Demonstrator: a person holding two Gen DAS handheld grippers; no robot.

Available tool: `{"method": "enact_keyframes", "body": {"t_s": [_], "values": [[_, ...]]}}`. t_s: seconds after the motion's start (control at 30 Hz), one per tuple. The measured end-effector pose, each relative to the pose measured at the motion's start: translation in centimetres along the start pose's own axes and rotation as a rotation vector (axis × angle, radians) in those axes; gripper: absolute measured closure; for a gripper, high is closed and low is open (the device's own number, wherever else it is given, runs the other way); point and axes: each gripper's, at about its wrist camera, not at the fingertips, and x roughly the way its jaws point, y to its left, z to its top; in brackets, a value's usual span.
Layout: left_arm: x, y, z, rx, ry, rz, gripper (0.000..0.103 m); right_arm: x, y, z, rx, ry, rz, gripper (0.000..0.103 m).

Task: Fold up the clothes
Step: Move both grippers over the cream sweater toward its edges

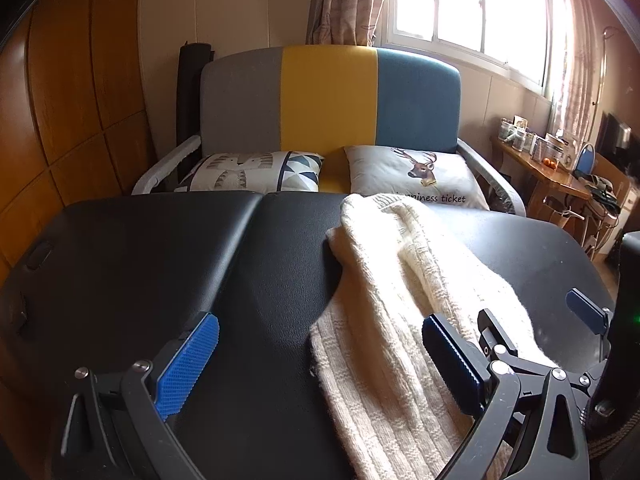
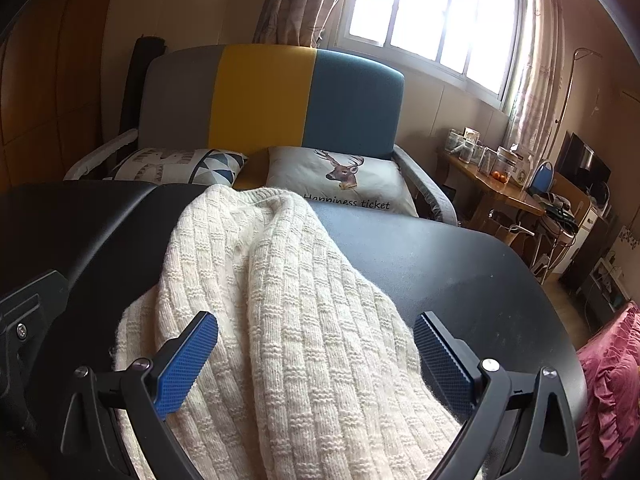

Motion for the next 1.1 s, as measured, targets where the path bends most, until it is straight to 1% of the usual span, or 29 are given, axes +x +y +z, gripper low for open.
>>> {"method": "enact_keyframes", "body": {"t_s": [0.17,0.3,0.33,0.43,0.7,0.8,0.87,0.9,0.93,0.97,1.0,1.03,1.1], "values": [[0.1,0.1,-0.3,0.001,-0.005,-0.008,0.000,-0.1,0.1,-0.1,-0.003,0.002,0.008,0.002],[0.4,0.7,-0.4,-0.004,0.022,-0.020,0.000,0.4,0.2,-0.4,-0.008,0.017,0.012,0.002],[0.7,0.2,-0.3,-0.002,0.036,-0.013,0.000,0.5,0.3,-0.3,-0.009,0.022,0.012,0.002],[1.4,0.2,-0.8,-0.016,0.061,-0.027,0.000,0.6,0.3,-0.2,-0.008,0.032,0.015,0.002],[1.5,-0.1,-1.2,-0.015,0.077,-0.046,0.000,1.1,0.4,-0.9,-0.007,0.060,0.038,0.002],[1.7,-0.1,-1.4,-0.005,0.090,-0.073,0.000,1.3,0.2,-1.1,0.000,0.072,0.058,0.002],[1.9,0.0,-1.6,0.000,0.103,-0.105,0.000,1.4,-0.2,-1.4,0.014,0.086,0.103,0.002],[2.0,0.0,-1.8,-0.003,0.112,-0.140,0.000,1.4,-0.7,-1.6,0.030,0.092,0.140,0.002],[2.2,0.1,-2.0,-0.008,0.123,-0.179,0.000,1.4,-1.4,-1.9,0.050,0.097,0.183,0.005],[2.4,0.4,-2.2,-0.024,0.140,-0.235,0.000,1.4,-2.3,-2.3,0.082,0.102,0.232,0.009],[2.7,0.7,-2.5,-0.043,0.157,-0.288,0.000,1.3,-3.4,-2.8,0.126,0.106,0.291,0.009],[3.0,1.1,-2.8,-0.070,0.176,-0.325,0.000,1.1,-4.6,-3.3,0.171,0.110,0.338,0.009],[3.8,1.4,-3.2,-0.083,0.209,-0.341,0.000,0.7,-7.0,-4.5,0.240,0.121,0.398,0.009]]}}
